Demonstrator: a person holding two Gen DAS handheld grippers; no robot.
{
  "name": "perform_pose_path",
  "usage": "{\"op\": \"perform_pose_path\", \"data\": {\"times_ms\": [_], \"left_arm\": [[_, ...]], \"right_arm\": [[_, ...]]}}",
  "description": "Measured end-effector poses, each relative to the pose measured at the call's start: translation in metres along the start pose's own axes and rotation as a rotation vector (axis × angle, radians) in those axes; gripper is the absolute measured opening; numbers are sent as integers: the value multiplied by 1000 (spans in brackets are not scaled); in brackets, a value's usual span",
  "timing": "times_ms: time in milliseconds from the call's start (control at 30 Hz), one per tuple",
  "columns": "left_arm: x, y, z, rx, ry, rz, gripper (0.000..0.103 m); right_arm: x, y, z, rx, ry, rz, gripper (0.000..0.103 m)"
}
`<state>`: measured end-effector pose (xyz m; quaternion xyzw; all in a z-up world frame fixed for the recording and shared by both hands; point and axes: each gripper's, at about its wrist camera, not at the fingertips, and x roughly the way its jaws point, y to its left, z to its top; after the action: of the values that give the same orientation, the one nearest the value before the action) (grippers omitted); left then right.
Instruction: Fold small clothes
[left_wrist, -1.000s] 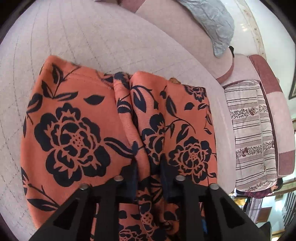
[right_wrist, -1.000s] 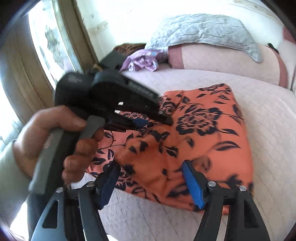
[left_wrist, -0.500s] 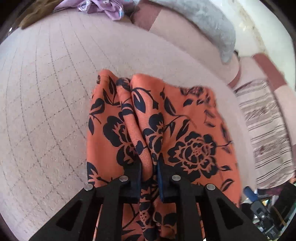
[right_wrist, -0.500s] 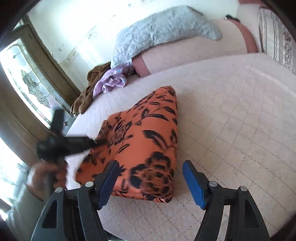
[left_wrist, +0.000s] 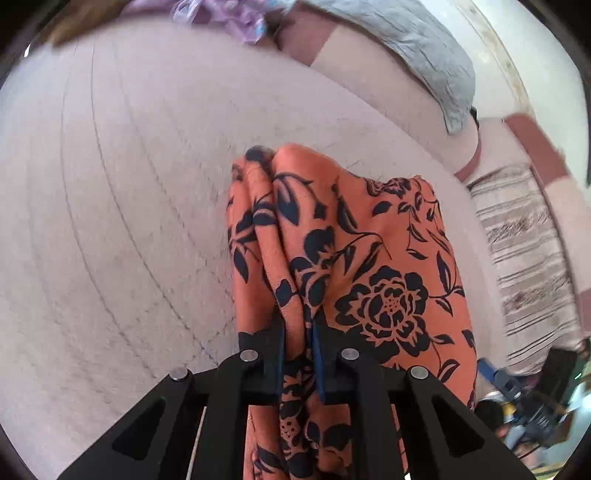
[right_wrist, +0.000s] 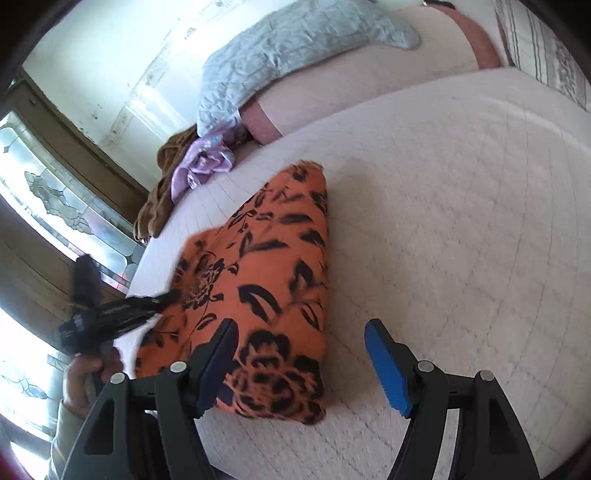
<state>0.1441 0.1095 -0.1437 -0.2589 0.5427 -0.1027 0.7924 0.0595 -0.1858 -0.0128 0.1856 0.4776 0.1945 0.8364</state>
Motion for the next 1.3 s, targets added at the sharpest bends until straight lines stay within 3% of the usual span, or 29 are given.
{"op": "perform_pose_path", "data": {"times_ms": [200, 267, 333, 467, 767, 867, 933, 1033, 1100, 1200, 1300], "left_arm": [[-30, -19, -1, 95, -57, 42, 13], [-14, -3, -2, 76, -15, 58, 13], [-10, 19, 1, 1, -9, -7, 14], [-19, 9, 4, 62, -17, 44, 13], [-40, -3, 15, 92, -72, 50, 12], [-26, 0, 14, 84, -38, 75, 12], [-12, 14, 10, 29, 1, 82, 24], [-20, 20, 3, -15, -26, 83, 41], [-30, 17, -1, -7, -35, 88, 41], [-64, 7, -17, -4, -109, 49, 41], [-81, 5, -43, -23, -121, 59, 38]], "right_arm": [[-1, -4, -6, -15, 4, -7, 74], [-2, -8, -5, -1, -1, -7, 74], [-5, -13, -7, 13, -6, -6, 74], [-13, -12, -9, -8, -12, 10, 74], [-2, -15, -16, -11, 17, 16, 74], [0, -17, -18, -8, 20, 10, 74], [1, -19, -19, -3, 20, 11, 74], [4, -20, -19, 5, 35, 14, 74], [3, -17, -17, -11, 32, 15, 74], [0, -8, -9, -35, 27, 33, 74], [-7, 6, 3, -44, 7, 98, 74]]}}
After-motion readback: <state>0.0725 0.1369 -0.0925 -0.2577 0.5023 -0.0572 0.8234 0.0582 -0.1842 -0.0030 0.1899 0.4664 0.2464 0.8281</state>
